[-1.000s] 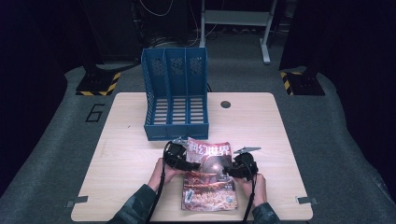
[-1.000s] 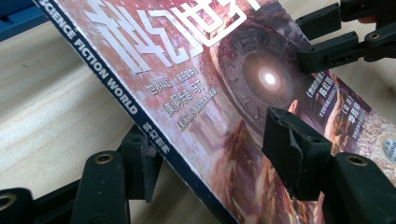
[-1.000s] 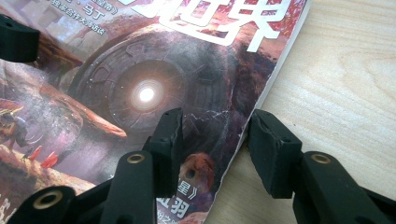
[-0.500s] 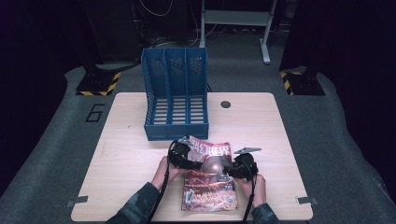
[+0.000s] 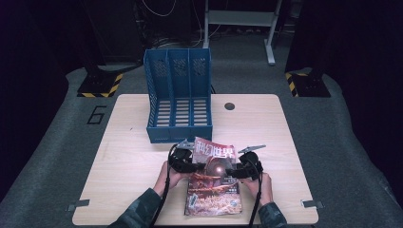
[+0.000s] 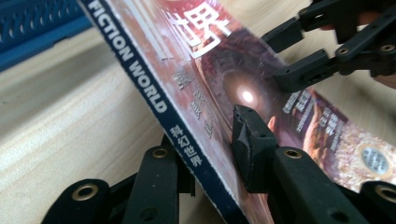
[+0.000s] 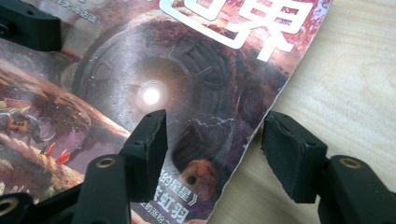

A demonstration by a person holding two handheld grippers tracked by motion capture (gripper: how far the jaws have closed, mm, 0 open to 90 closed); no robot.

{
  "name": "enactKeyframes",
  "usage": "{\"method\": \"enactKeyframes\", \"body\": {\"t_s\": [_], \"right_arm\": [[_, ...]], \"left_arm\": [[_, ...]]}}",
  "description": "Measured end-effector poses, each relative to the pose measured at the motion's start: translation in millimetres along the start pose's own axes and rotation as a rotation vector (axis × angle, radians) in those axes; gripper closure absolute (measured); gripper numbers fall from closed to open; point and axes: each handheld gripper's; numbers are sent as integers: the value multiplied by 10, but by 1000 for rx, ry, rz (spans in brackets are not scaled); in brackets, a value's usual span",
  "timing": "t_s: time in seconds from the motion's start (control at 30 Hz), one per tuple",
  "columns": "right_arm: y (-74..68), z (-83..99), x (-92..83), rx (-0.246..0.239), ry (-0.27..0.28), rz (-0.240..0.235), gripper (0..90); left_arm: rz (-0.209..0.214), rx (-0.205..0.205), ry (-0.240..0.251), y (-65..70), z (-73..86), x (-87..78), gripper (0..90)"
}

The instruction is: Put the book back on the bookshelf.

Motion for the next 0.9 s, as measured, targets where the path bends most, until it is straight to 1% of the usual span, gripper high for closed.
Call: {"method": "enactKeyframes", "body": {"t_s": [0.03, 0.07, 0.1, 0.13, 0.17, 0.2, 0.23, 0.27, 0.3, 0.33, 0.37, 0.4, 0.43, 0.47, 0.5, 0.53, 0.6, 0.63, 0.67, 0.7, 0.73, 0.77, 0.83, 0.87, 0.9], "right_arm": [[25, -21, -8, 8, 0, -22, 373], [34, -33, -16, 24, -5, -31, 360], [34, -33, -16, 24, -5, -31, 360], [60, -48, -17, 19, 1, -45, 356], [95, -78, -19, 29, 8, -69, 343], [95, -78, -19, 29, 8, -69, 343], [116, -96, -19, 25, 10, -79, 340], [150, -125, -8, 36, 16, -106, 326], [150, -125, -8, 36, 16, -106, 326], [164, -140, 0, 40, 15, -125, 318], [192, -166, 20, 49, 15, -143, 303], [192, -166, 20, 49, 15, -143, 303], [208, -184, 49, 66, 9, -176, 295], [208, -184, 49, 66, 9, -176, 282], [223, -197, 71, 73, 14, -197, 279], [223, -197, 71, 73, 14, -197, 279], [246, -205, 86, 99, 23, -223, 296], [246, -205, 86, 99, 23, -223, 296], [256, -205, 88, 108, 25, -221, 297], [267, -206, 101, 124, 25, -238, 298], [267, -206, 101, 124, 25, -238, 298], [276, -210, 111, 134, 31, -244, 300], [286, -211, 116, 134, 38, -248, 309], [295, -213, 113, 147, 47, -247, 337], [295, -213, 113, 147, 47, -247, 337]], "left_arm": [[5, 10, 22, 24, 15, -26, 732], [5, 10, 22, 24, 15, -26, 736], [10, 27, 32, 30, 22, -40, 736], [8, 27, 41, 39, 29, -52, 738], [11, 27, 47, 46, 35, -63, 743], [14, 35, 57, 51, 42, -76, 743], [15, 34, 66, 59, 49, -87, 745], [20, 34, 78, 63, 55, -98, 750], [23, 42, 79, 68, 58, -114, 750], [29, 55, 93, 70, 63, -122, 752], [32, 48, 98, 80, 65, -133, 757], [33, 58, 104, 86, 63, -141, 757], [43, 66, 111, 94, 64, -152, 761], [45, 71, 121, 104, 62, -157, 761], [46, 82, 127, 118, 58, -170, 763], [46, 82, 127, 118, 58, -170, 765], [51, 81, 138, 123, 57, -185, 767], [55, 87, 140, 121, 57, -196, 767], [50, 95, 144, 122, 55, -200, 769], [53, 91, 147, 132, 55, -200, 770], [50, 107, 145, 130, 54, -208, 770], [53, 111, 149, 132, 54, -212, 771], [56, 109, 157, 136, 53, -214, 771], [60, 110, 158, 128, 51, -219, 772], [64, 107, 160, 123, 49, -223, 772]]}}
Point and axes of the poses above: each handheld gripper's, and its own axes: x roughly forward along the jaws, z roughly out of its underside, y roughly to its right, and after that the axes turned 12 degrees about z, right-handed
